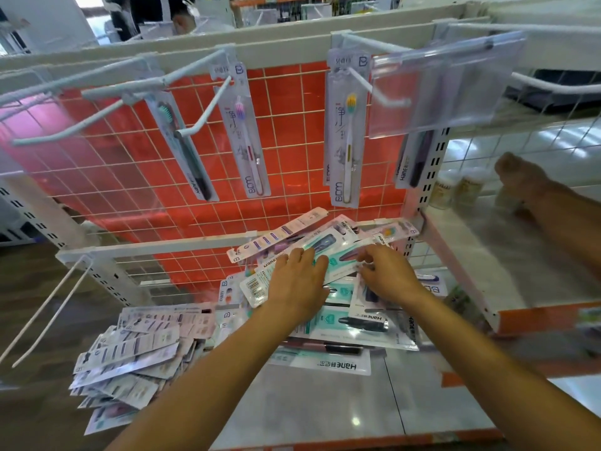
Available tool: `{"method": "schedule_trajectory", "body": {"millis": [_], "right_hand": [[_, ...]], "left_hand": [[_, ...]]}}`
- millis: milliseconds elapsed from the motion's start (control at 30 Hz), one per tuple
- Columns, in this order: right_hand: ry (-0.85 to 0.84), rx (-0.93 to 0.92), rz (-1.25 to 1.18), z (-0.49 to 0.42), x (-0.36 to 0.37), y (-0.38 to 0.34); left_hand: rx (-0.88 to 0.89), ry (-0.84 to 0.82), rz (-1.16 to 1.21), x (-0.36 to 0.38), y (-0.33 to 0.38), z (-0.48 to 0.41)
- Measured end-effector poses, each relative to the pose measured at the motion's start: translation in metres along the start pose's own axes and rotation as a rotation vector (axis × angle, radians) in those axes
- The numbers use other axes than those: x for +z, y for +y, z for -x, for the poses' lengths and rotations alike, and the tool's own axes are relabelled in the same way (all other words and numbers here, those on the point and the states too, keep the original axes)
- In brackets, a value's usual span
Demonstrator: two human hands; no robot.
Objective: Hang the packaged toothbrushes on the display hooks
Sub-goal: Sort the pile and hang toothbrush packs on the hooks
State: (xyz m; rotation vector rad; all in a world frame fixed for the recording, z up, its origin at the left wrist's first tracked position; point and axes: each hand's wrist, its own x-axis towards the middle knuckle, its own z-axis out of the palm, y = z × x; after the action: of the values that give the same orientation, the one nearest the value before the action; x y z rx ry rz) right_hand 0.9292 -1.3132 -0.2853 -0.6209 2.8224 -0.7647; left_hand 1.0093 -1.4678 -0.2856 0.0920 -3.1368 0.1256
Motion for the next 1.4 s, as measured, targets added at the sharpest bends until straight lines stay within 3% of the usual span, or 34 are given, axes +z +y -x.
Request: {"method": "schedule_trajectory", "body": {"millis": [600, 933, 1167, 1300, 1400], "right_hand": [[0.007, 0.058, -0.211, 0.012, -0.012, 0.017], [0.024, -0.089, -0.176, 0.02, -0.017, 0.007], [0.076, -0.147, -0.234, 0.025, -0.027, -0.004], [0.118, -0.208, -0.469, 0.032, -0.038, -0.014], [0.223, -0.27, -0.456, 0.032, -0.041, -0.019]], "left_hand": [[-0.017, 0.103, 0.131, 0.002, -0.006, 0.002], [-0.098, 0.272, 0.336, -0.006, -0.023, 0.01], [-0.179, 0.253, 0.467, -0.009, -0.032, 0.013], [-0.108, 0.278, 0.594, -0.011, -0.038, 0.017], [-0.063, 0.276, 0.731, -0.009, -0.041, 0.021]]}}
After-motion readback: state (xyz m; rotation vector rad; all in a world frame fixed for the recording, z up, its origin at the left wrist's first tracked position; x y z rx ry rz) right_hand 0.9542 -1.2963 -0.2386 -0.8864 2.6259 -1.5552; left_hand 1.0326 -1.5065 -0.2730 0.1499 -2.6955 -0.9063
